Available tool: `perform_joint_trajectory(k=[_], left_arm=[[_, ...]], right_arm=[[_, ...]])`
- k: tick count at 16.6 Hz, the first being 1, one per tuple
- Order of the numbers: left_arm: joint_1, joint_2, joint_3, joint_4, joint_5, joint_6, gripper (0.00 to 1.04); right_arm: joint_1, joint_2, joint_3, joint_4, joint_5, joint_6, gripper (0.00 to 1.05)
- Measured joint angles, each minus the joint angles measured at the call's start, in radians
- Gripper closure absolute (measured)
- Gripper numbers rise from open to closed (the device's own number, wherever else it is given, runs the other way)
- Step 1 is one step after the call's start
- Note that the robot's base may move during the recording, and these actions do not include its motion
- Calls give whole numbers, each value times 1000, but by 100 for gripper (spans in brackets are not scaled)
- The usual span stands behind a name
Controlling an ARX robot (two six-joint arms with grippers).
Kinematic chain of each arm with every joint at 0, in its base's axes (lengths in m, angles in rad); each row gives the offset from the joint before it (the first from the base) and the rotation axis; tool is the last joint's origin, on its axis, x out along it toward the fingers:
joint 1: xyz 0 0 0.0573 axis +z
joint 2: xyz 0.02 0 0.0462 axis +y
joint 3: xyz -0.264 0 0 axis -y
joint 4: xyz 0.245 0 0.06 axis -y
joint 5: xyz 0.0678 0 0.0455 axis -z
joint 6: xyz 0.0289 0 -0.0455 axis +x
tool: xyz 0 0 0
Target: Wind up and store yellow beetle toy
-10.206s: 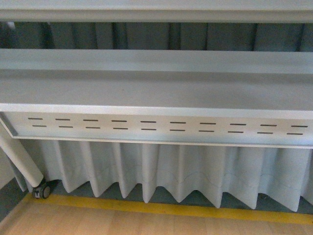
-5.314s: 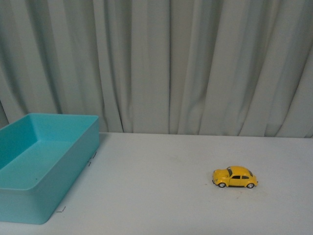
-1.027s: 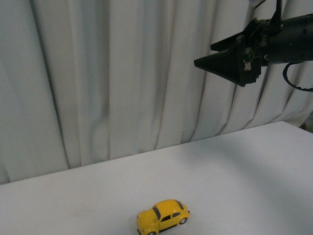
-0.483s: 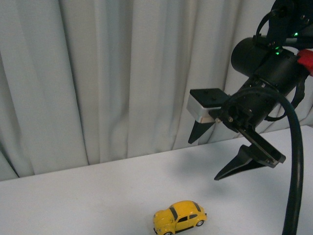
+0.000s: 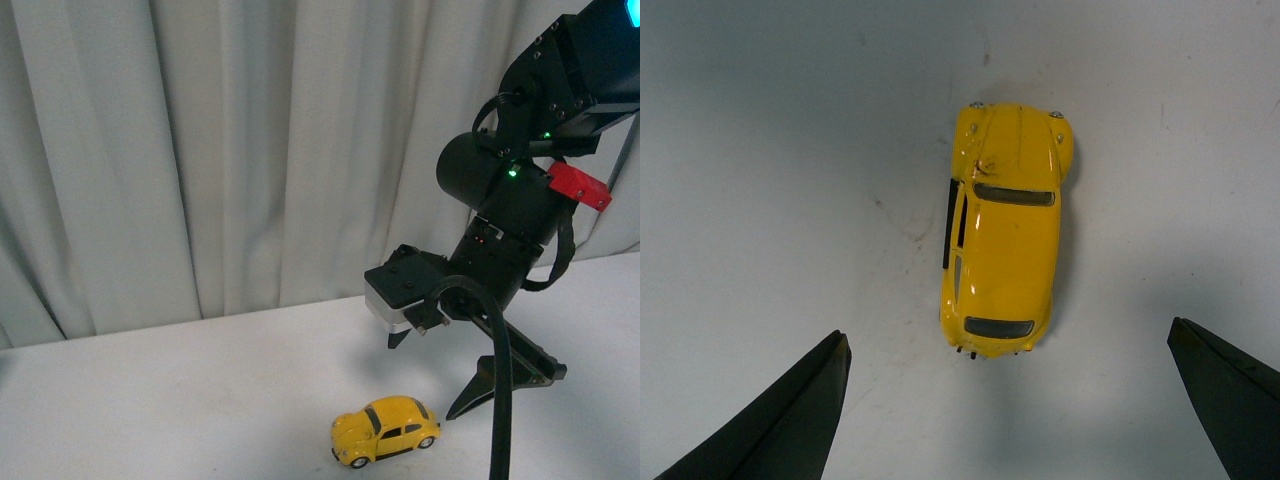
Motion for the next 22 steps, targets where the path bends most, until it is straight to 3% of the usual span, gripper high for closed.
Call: perform_joint_trajectory(k=[4, 15, 20, 22], left_arm=[[0, 0, 0, 0, 0, 0, 7], [0, 0, 0, 0, 0, 0, 7], [0, 0, 0, 0, 0, 0, 7], [0, 0, 0, 0, 0, 0, 7]], right_arm=[[52, 69, -3, 84, 45, 6, 7], [111, 106, -65, 189, 120, 259, 11], [112, 106, -86, 206, 123, 219, 57], [112, 106, -86, 207, 123, 211, 63]])
